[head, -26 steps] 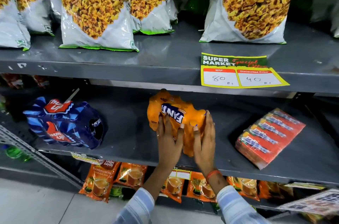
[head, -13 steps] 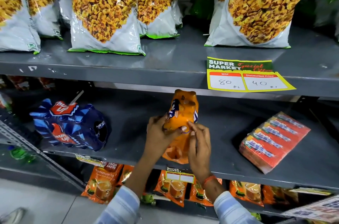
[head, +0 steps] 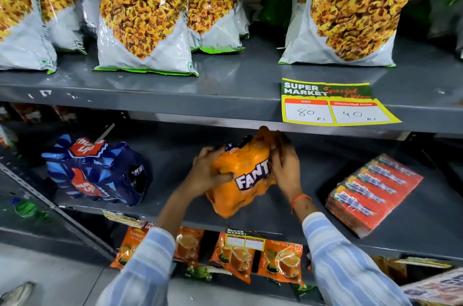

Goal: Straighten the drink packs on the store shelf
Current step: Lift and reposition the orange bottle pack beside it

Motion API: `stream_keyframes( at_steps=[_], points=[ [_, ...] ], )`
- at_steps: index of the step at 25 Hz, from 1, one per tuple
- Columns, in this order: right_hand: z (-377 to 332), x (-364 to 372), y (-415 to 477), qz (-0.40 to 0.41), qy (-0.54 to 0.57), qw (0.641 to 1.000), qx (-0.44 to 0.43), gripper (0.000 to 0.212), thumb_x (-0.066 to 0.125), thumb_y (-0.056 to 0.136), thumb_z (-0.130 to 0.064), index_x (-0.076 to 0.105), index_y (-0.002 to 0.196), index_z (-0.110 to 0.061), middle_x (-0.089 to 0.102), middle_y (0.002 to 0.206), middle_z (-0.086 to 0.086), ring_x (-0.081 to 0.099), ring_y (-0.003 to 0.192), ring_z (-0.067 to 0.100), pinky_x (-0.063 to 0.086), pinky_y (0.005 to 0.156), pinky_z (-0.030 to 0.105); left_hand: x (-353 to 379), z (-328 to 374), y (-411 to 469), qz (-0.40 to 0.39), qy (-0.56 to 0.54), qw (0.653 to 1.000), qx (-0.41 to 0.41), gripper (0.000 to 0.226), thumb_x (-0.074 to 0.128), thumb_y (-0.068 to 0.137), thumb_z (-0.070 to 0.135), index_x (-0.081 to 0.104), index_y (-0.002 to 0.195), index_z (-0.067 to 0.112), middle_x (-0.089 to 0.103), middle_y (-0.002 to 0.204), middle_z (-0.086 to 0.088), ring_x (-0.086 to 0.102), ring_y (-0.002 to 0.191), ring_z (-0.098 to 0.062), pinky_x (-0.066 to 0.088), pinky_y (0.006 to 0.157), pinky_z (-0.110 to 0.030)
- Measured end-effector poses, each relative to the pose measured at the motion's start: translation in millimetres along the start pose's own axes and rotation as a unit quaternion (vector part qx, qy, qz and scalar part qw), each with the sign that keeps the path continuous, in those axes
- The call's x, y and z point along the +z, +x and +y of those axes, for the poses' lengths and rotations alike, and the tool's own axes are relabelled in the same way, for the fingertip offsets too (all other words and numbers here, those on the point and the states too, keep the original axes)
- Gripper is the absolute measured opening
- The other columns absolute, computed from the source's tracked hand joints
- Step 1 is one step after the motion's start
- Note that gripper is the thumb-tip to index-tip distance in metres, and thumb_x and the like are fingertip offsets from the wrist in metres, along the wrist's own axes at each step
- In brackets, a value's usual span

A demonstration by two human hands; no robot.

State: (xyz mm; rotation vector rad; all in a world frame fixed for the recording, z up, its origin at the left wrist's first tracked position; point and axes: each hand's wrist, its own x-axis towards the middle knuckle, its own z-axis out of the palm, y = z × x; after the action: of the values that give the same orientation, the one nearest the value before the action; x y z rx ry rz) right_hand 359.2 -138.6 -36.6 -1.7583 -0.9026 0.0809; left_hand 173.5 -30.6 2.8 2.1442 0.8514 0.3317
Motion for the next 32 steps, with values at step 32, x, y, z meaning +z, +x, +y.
stream_keyframes(
  at_steps=[32],
  points=[
    [-46,-19,-112,0.130,0.040,0.991,-0.007,0.036,0.068,0.083,-0.016,0.062,0.118,-0.009,0.064,0.118,0.002,0.057,0.110,-0.001,0.051,0.092,0.015,13,-39,-59,0.174,-0.214,0.961,-0.013,0.053,0.058,0.088,0.032,0.043,0.137,0.019,0.056,0.136,-0.010,0.055,0.123,-0.023,0.049,0.100,-0.040]
  ],
)
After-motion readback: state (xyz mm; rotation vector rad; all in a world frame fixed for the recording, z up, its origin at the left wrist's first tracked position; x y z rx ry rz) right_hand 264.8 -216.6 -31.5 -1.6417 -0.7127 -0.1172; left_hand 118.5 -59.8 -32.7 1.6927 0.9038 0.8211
